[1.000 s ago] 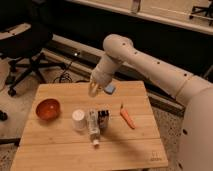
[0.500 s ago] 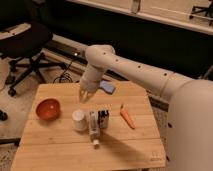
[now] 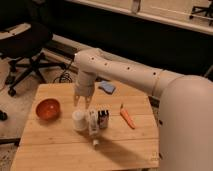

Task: Place the ceramic cup over the eraser

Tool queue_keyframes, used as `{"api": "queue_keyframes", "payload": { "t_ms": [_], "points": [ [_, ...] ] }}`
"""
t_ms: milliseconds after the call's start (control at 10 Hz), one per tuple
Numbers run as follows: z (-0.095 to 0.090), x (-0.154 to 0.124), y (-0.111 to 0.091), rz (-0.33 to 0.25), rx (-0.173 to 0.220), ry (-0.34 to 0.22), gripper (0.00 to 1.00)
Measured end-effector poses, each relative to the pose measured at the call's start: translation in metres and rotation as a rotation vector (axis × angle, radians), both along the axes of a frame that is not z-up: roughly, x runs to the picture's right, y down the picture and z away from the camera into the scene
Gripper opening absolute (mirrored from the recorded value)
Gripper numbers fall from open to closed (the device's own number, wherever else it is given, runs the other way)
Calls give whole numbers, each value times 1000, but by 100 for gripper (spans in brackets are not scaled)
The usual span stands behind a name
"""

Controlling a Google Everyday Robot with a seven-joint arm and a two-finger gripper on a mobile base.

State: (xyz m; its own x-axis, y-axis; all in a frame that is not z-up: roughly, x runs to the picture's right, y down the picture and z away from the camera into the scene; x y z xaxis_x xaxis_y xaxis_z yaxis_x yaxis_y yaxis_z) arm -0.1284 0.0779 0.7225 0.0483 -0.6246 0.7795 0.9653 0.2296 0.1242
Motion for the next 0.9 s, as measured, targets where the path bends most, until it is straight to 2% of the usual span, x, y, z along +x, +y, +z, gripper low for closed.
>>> {"api": "queue_keyframes", "payload": {
  "t_ms": [300,600,900],
  "points": [
    [-1,-7,11,-9,18,-22,80],
    [-1,-18,24,-17,15,-46,80],
    [8,-25,41,-35,2,-52,80]
  ]
}}
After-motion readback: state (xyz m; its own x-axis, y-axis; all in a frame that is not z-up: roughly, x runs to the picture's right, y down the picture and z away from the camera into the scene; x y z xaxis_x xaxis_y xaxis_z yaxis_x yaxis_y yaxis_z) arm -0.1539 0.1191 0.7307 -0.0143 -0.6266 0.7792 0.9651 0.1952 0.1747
